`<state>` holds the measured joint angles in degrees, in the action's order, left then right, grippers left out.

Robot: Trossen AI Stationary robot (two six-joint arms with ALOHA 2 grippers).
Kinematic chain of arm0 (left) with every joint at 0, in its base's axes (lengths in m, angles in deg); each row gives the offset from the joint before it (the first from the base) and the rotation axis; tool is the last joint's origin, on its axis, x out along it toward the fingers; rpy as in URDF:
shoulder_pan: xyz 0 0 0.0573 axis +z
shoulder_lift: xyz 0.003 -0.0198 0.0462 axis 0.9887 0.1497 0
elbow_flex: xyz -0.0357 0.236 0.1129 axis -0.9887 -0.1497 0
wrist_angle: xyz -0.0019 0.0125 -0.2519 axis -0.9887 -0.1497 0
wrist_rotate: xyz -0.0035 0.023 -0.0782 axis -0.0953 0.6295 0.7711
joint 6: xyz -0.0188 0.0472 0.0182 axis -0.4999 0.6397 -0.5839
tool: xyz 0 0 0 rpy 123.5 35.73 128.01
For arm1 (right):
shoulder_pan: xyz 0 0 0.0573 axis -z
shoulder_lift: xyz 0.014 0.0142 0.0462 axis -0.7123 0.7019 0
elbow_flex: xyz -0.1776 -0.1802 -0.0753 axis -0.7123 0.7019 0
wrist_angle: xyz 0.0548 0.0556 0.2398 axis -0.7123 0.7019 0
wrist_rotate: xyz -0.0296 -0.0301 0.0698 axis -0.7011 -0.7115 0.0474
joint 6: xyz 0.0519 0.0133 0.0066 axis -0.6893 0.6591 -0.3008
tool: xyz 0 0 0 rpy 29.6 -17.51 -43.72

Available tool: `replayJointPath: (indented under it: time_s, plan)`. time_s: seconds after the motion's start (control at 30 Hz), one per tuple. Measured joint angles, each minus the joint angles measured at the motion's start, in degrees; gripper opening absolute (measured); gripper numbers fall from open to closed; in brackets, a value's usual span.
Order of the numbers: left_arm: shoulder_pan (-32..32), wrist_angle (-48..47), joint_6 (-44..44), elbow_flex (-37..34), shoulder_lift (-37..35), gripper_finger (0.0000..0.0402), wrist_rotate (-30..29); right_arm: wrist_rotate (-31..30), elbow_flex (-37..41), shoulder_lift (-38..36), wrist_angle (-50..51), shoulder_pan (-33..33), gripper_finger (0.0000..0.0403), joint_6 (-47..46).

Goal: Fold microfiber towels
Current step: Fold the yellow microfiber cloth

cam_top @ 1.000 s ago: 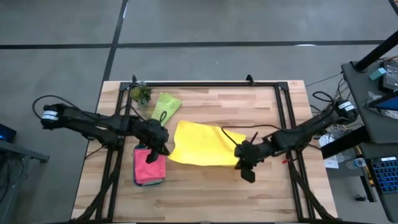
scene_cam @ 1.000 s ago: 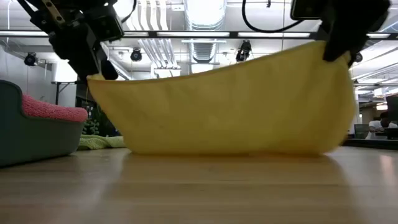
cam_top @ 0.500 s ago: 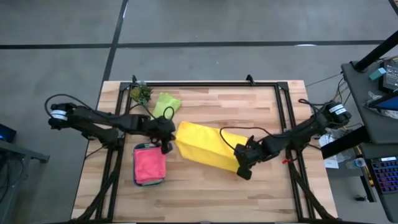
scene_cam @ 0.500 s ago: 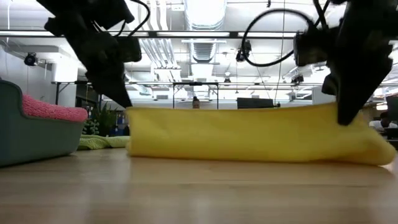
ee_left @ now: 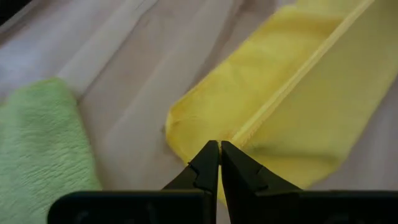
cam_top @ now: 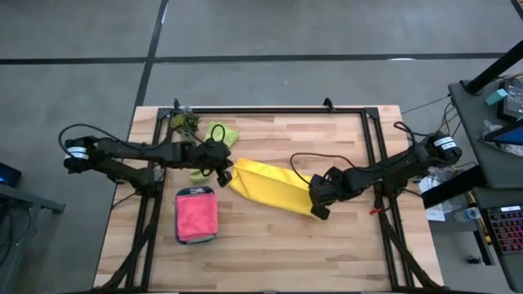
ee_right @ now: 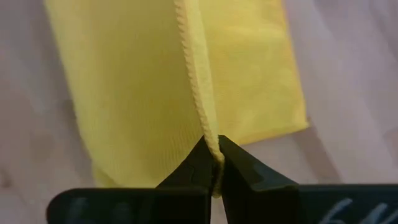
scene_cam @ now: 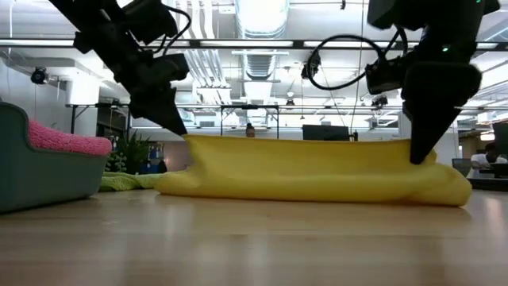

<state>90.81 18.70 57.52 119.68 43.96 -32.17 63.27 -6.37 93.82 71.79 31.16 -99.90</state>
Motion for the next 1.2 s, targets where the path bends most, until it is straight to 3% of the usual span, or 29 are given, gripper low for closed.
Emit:
replayJointPath:
  time_s: [0.2, 0.6, 0.97, 1.2]
  plan:
    - [1.9, 0.0, 0.0, -0.2, 0.0, 0.0000, -3.6, -2.7, 0.0, 0.0, 0.0, 4.4, 0.0008, 2.0]
    - [3.8, 2.1, -0.3, 0.0, 5.9, 0.0005, -3.8, -2.9, 0.0, 0.1, -1.0, 11.0, 0.0008, 8.6]
    - [3.8, 4.1, 0.7, 0.3, 10.1, 0.0127, -3.1, -0.8, 0.0, 0.1, -0.7, 11.3, 0.0012, 4.4]
    - [3.7, 2.2, 4.6, 0.3, 6.1, 0.0195, -1.9, -0.1, 0.0, -0.1, 4.9, 11.3, 0.0058, 0.5]
